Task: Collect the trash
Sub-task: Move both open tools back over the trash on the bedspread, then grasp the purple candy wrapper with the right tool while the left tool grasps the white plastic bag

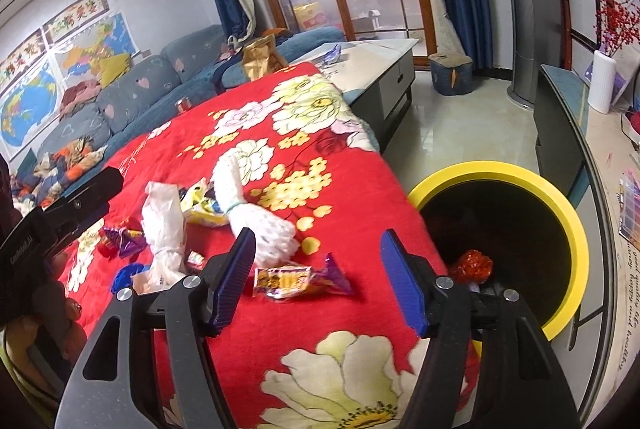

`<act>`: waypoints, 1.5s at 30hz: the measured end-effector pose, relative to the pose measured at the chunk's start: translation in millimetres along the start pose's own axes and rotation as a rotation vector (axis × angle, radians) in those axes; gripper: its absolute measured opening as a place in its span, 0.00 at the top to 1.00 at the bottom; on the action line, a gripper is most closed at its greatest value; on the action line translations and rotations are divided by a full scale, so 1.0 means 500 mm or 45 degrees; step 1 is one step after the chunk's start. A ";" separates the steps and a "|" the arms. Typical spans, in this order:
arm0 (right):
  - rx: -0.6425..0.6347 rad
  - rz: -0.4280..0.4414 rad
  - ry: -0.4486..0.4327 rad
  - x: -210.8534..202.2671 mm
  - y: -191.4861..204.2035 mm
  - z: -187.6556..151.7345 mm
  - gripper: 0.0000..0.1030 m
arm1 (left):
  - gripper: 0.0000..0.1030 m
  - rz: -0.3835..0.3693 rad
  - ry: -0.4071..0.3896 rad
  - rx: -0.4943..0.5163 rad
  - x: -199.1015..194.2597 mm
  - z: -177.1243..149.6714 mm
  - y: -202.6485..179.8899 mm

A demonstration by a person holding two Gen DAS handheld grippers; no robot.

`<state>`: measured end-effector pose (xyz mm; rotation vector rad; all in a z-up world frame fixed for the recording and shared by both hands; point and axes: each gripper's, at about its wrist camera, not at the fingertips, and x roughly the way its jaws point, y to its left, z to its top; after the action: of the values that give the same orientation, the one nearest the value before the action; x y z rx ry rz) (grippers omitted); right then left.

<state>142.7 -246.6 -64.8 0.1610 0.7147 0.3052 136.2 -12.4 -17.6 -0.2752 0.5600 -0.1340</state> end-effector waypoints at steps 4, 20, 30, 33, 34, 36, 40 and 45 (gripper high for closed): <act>-0.023 0.010 0.019 0.012 0.022 -0.008 0.39 | 0.12 0.026 0.008 -0.026 -0.009 -0.003 0.033; -0.038 -0.058 0.087 0.065 0.035 -0.037 0.35 | 0.14 -0.055 0.194 0.029 -0.010 -0.077 0.045; 0.034 -0.091 0.125 0.091 -0.012 -0.046 0.35 | 0.14 -0.031 0.285 0.198 0.029 -0.126 -0.030; 0.057 -0.077 0.146 0.101 -0.022 -0.055 0.35 | 0.21 0.006 0.302 0.239 0.041 -0.136 -0.043; 0.060 -0.074 0.149 0.102 -0.022 -0.056 0.35 | 0.25 0.016 0.307 0.246 0.043 -0.138 -0.045; 0.069 -0.061 0.151 0.104 -0.025 -0.058 0.38 | 0.31 0.031 0.328 0.249 0.051 -0.142 -0.044; 0.083 -0.023 0.171 0.112 -0.030 -0.055 0.58 | 0.45 0.063 0.342 0.246 0.055 -0.147 -0.036; 0.079 0.032 0.196 0.117 -0.026 -0.058 0.80 | 0.55 0.058 0.330 0.259 0.043 -0.146 -0.037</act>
<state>168.1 -238.3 -125.6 0.2069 0.8753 0.3223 114.1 -50.7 -82.3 -0.0465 0.8033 -0.1828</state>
